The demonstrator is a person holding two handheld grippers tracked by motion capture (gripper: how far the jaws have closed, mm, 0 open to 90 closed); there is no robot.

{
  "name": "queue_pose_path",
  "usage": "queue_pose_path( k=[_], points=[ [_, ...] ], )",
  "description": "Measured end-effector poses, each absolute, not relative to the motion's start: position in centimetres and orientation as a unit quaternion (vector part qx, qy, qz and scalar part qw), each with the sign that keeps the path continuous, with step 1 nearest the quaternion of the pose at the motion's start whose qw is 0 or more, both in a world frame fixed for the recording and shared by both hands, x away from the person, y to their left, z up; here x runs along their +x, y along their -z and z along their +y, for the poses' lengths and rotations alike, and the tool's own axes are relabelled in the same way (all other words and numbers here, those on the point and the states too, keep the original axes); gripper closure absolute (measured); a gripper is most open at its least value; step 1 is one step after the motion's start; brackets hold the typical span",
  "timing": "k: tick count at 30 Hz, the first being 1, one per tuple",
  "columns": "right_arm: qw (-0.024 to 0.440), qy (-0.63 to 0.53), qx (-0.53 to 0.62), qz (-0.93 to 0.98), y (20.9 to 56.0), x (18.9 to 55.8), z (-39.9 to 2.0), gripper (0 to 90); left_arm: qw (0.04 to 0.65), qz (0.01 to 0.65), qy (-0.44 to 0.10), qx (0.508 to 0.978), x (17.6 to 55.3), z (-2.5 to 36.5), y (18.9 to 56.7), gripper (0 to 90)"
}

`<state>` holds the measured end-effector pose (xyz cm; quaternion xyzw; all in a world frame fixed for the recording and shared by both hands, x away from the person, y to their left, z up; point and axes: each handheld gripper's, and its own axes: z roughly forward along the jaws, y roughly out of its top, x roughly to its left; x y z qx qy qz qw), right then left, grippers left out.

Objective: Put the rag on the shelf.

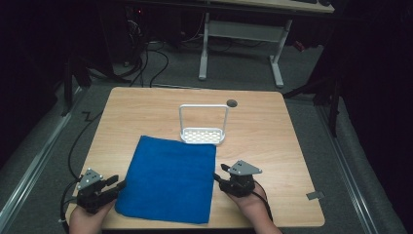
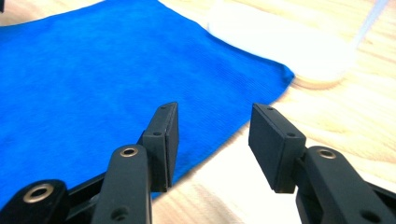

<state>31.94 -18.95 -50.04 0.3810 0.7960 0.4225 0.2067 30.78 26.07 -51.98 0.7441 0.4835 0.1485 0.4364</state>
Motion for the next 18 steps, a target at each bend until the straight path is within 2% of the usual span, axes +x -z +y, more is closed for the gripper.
queue_pose_path(
  k=[8, 13, 15, 18],
  points=[
    [0.203, -0.411, 0.384, 0.801, 50.8, 32.7, -18.7, 54.0, 0.448, 0.477, -0.153, 0.741, 31.3, 26.4, 52.0, 57.2],
    [0.199, -0.413, 0.381, 0.803, 50.9, 32.9, -18.6, 55.9, 0.448, 0.452, -0.162, 0.754, 33.5, 25.8, 50.9, 56.7],
    [0.200, -0.413, 0.379, 0.804, 51.0, 33.0, -18.5, 56.8, 0.446, 0.450, -0.164, 0.756, 33.9, 25.6, 50.7, 61.4],
    [0.192, -0.410, 0.370, 0.811, 51.2, 33.5, -17.7, 65.6, 0.414, 0.443, -0.158, 0.779, 35.6, 24.1, 50.4, 77.1]
  ],
)
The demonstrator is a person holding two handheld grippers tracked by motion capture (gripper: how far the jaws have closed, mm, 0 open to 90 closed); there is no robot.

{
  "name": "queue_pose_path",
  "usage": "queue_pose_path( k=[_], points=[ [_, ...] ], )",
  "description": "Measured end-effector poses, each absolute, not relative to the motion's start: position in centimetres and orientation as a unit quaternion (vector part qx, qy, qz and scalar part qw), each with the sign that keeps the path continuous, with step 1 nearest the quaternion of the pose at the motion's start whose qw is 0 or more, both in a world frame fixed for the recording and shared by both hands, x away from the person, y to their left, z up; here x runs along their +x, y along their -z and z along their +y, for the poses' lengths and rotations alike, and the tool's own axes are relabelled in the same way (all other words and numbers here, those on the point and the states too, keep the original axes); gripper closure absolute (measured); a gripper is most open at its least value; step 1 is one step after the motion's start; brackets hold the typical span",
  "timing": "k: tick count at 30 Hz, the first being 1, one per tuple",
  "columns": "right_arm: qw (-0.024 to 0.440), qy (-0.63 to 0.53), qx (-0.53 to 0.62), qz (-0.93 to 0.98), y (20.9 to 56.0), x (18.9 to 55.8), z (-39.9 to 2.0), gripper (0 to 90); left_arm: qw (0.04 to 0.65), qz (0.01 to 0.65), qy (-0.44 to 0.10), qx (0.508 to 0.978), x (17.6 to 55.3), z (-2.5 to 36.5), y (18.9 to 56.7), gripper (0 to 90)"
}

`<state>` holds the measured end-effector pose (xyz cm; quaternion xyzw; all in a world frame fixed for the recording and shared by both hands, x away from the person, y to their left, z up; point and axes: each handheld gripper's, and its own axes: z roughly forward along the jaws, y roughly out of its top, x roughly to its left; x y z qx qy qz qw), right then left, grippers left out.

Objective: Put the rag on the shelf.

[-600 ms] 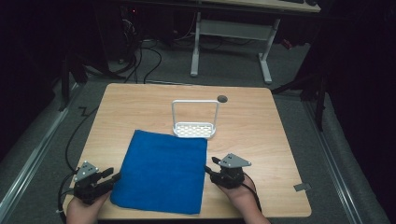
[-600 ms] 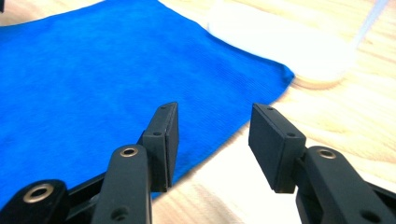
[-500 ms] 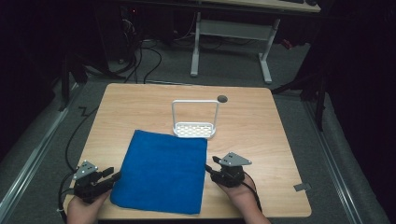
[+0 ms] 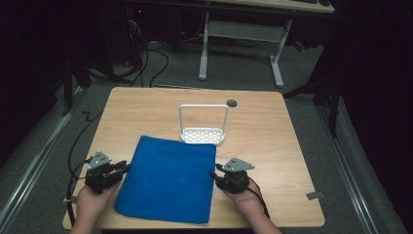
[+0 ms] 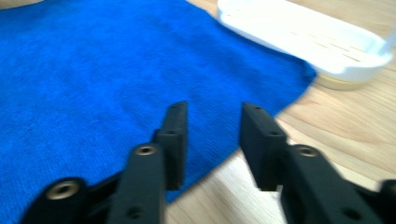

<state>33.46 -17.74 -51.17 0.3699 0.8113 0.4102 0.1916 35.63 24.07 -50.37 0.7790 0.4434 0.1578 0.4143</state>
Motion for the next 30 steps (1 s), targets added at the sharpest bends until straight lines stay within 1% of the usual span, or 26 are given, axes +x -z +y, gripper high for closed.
queue_pose_path(
  k=[1, 2, 4, 5, 7, 10, 18, 20, 23, 28, 30],
  points=[
    [0.189, -0.409, 0.364, 0.815, 51.3, 33.6, -17.5, 70.5, 0.414, 0.443, -0.158, 0.779, 35.6, 24.1, 50.4, 82.1],
    [0.188, -0.402, 0.356, 0.822, 51.4, 33.7, -17.1, 77.2, 0.399, 0.432, -0.155, 0.794, 35.7, 23.4, 50.8, 86.2],
    [0.178, -0.397, 0.346, 0.831, 51.7, 34.0, -16.4, 87.2, 0.384, 0.422, -0.148, 0.808, 35.6, 23.1, 51.4, 90.0],
    [0.175, -0.395, 0.343, 0.834, 51.8, 34.1, -16.2, 89.8, 0.379, 0.418, -0.142, 0.813, 35.5, 23.0, 51.6, 90.0],
    [0.166, -0.390, 0.336, 0.841, 52.0, 34.4, -15.6, 90.0, 0.364, 0.414, -0.141, 0.822, 35.3, 22.9, 52.0, 90.0],
    [0.158, -0.377, 0.331, 0.850, 52.5, 34.6, -14.8, 90.0, 0.357, 0.411, -0.126, 0.829, 34.9, 23.0, 52.6, 90.0],
    [0.155, -0.362, 0.331, 0.858, 52.9, 34.6, -14.6, 90.0, 0.376, 0.411, -0.114, 0.823, 34.3, 23.5, 52.9, 90.0],
    [0.155, -0.360, 0.332, 0.858, 52.9, 34.4, -14.8, 90.0, 0.382, 0.409, -0.101, 0.823, 34.0, 23.6, 53.0, 88.7],
    [0.155, -0.358, 0.332, 0.859, 52.9, 34.1, -15.3, 90.0, 0.382, 0.405, -0.096, 0.825, 33.5, 23.4, 53.0, 88.4],
    [0.149, -0.355, 0.341, 0.858, 52.8, 33.4, -16.8, 90.0, 0.367, 0.374, -0.087, 0.847, 32.0, 21.8, 52.6, 88.4],
    [0.150, -0.353, 0.344, 0.857, 52.7, 33.3, -17.3, 90.0, 0.368, 0.368, -0.087, 0.850, 31.7, 21.3, 52.6, 88.4]
  ],
)
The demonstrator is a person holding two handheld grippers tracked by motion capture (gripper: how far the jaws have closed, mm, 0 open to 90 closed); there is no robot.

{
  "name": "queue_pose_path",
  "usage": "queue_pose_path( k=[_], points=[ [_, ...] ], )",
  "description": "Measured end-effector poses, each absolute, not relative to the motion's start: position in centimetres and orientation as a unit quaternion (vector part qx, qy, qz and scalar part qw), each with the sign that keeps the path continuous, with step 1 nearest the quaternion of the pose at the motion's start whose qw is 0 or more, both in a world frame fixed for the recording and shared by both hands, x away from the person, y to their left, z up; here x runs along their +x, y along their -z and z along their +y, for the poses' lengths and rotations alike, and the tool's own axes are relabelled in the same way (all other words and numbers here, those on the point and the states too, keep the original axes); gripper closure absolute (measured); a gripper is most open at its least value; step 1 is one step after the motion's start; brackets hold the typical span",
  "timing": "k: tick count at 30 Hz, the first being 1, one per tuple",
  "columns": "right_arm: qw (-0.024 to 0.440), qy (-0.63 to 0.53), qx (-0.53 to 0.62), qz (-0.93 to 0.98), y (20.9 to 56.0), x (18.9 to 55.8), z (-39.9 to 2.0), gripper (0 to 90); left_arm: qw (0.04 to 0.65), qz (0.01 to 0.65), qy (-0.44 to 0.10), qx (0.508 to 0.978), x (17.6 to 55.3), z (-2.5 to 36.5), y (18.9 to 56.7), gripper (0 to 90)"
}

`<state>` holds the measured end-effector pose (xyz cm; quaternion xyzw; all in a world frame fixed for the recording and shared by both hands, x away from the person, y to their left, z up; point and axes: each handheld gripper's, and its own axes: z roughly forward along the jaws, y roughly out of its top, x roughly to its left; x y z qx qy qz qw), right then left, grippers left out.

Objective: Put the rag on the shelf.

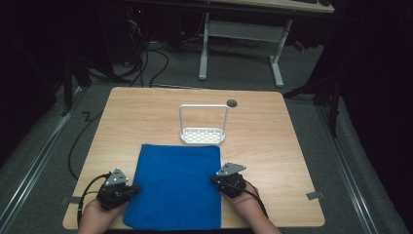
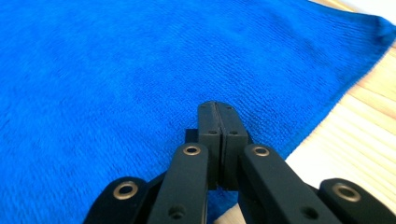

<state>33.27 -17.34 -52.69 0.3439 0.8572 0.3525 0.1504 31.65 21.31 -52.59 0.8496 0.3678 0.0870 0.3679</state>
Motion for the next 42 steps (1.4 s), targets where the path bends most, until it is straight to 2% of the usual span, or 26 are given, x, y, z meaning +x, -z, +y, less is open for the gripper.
queue_pose_path(
  k=[9, 22, 28, 42],
  points=[
    [0.153, -0.350, 0.363, 0.850, 52.6, 32.5, -19.4, 90.0, 0.375, 0.332, -0.067, 0.863, 30.4, 19.2, 52.6, 88.4],
    [0.157, -0.342, 0.385, 0.843, 52.5, 29.4, -23.4, 90.0, 0.387, 0.280, -0.039, 0.878, 29.7, 15.8, 52.7, 87.1],
    [0.150, -0.345, 0.391, 0.840, 52.4, 27.9, -24.4, 90.0, 0.387, 0.272, -0.033, 0.880, 28.7, 15.4, 52.7, 86.5],
    [0.142, -0.350, 0.391, 0.839, 52.4, 28.0, -24.3, 86.3, 0.389, 0.269, -0.020, 0.881, 28.6, 15.5, 52.7, 84.1]
  ],
)
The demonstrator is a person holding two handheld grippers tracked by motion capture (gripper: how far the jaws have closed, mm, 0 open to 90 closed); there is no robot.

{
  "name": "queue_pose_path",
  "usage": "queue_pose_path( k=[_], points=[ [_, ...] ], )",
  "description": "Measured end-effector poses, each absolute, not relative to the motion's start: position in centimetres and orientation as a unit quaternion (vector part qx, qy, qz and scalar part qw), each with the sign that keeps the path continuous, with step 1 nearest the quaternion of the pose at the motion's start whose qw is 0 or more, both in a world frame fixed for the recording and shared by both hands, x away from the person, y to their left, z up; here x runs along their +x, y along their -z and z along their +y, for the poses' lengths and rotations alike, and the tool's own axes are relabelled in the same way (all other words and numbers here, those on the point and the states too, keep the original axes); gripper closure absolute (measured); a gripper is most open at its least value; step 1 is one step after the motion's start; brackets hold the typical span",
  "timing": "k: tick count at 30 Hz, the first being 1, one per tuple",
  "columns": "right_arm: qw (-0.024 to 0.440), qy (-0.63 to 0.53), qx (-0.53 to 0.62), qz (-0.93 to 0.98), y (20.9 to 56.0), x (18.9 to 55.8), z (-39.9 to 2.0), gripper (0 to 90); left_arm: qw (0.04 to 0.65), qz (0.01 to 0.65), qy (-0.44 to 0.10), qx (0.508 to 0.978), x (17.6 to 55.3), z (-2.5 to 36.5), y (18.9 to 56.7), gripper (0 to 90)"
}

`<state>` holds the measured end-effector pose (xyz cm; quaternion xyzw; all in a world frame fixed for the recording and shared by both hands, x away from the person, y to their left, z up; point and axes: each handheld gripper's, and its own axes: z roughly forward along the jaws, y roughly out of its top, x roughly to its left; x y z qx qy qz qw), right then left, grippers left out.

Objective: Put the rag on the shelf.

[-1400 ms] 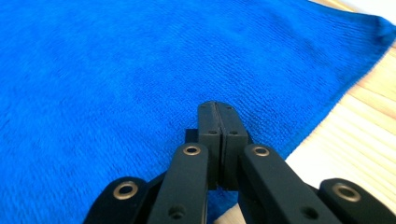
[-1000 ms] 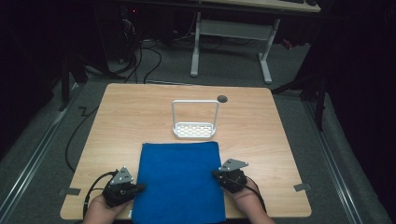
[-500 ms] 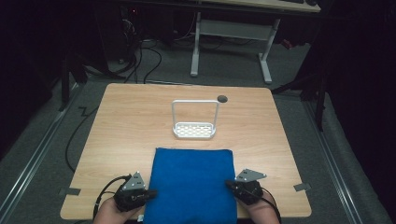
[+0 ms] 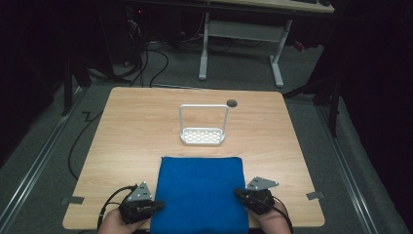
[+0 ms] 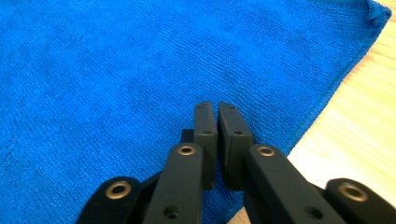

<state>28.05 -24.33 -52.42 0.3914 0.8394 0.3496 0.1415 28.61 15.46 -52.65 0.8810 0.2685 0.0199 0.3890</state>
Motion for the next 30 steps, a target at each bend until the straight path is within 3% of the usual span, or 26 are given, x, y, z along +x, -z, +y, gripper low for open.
queue_pose_path(
  k=[13, 20, 30],
  points=[
    [0.181, -0.376, 0.402, 0.815, 52.2, 28.6, -24.9, 68.9, 0.449, 0.400, -0.062, 0.797, 32.3, 18.1, 52.8, 55.1],
    [0.194, -0.386, 0.406, 0.806, 52.1, 28.8, -25.7, 65.3, 0.453, 0.451, -0.063, 0.766, 36.3, 17.4, 52.8, 54.0],
    [0.202, -0.401, 0.427, 0.785, 51.7, 28.9, -26.5, 65.0, 0.420, 0.461, -0.084, 0.777, 40.9, 14.8, 53.3, 51.0]
  ],
)
